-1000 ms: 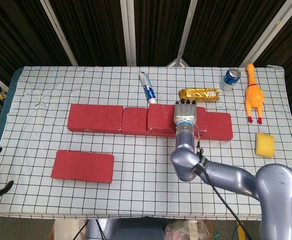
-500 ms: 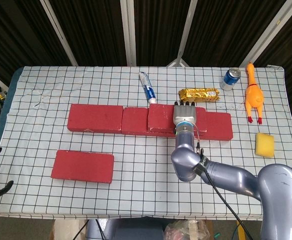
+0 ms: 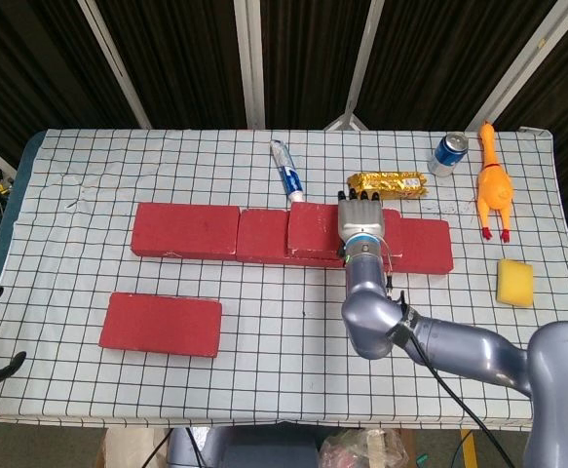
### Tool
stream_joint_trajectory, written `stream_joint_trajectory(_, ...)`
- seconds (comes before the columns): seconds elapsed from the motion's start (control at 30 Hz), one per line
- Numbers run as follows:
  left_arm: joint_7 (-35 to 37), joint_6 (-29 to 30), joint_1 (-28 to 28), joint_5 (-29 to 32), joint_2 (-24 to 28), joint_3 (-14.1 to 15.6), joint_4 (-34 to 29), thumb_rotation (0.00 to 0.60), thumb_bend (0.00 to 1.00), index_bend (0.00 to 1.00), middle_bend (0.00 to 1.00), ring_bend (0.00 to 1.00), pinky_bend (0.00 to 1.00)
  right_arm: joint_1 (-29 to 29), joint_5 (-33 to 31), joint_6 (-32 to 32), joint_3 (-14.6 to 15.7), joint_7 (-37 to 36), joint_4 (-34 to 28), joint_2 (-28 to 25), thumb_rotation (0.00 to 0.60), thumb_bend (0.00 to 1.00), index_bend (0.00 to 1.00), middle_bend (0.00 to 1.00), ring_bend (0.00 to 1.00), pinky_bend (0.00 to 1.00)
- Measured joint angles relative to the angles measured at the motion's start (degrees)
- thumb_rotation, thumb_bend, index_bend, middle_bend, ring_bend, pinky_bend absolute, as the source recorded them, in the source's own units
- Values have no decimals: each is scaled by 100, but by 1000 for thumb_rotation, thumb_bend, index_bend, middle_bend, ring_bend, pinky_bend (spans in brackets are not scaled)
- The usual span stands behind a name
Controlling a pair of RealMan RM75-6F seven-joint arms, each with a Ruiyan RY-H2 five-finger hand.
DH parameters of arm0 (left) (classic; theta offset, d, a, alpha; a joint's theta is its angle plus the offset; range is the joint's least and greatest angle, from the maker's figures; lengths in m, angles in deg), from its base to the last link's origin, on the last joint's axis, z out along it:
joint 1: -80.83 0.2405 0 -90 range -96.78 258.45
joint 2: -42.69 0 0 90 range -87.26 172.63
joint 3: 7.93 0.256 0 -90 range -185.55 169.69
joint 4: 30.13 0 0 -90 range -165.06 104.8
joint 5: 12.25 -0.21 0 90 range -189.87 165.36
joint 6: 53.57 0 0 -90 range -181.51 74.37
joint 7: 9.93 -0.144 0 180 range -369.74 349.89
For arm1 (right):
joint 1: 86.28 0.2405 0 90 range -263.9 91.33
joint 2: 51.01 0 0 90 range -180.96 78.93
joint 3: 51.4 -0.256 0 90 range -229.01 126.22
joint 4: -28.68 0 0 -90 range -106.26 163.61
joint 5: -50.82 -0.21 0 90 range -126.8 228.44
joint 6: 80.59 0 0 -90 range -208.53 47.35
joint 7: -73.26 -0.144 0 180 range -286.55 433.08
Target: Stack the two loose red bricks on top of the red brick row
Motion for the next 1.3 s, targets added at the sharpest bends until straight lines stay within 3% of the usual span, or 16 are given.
stream_joint_trajectory(0.17,75,-21,-8,-61,16,31,-7,600,0,140,12,18,113,-541,943,201,54,-700,-1113,-580,600,189,6,0,0,0)
stream_joint_trajectory(0.3,129,-46,-15,-126,41,71,-12,600,0,140,12,18,113,-1133,1958,377,264,-1381,-1897,-1011,600,190,6,0,0,0)
stream_joint_trajectory(0.43,169,-60,-21,-183,61,99,-10,600,0,140,11,18,98,-1874,3048,446,621,-2159,-2548,-1476,600,189,6,0,0,0)
stream_joint_trajectory(0.63,239,-45,-54,-253,20,71,39,600,0,139,13,16,45,-2916,4793,530,1202,-3334,-2959,-1958,600,189,7,0,0,0)
stream_joint_trajectory(0.87,403,-336,-212,-334,9,103,75,600,0,138,7,1,27,-4190,7074,957,2181,-4546,-3022,-2179,600,189,6,0,0,0)
stream_joint_trajectory(1.03,255,-624,-385,-183,128,33,-109,600,0,112,0,0,26,-5107,8436,1543,2944,-5266,-2724,-2098,600,189,6,0,0,0)
stream_joint_trajectory(1.13,61,-859,-508,-21,278,-22,-344,600,0,97,0,0,26,-5510,8994,1949,3213,-5643,-2359,-1966,600,189,6,0,0,0)
stream_joint_trajectory(1.3,-354,-1478,-821,448,593,-124,-780,600,0,65,0,0,27,-5991,9622,2546,3401,-6065,-1837,-1705,600,190,6,0,0,0)
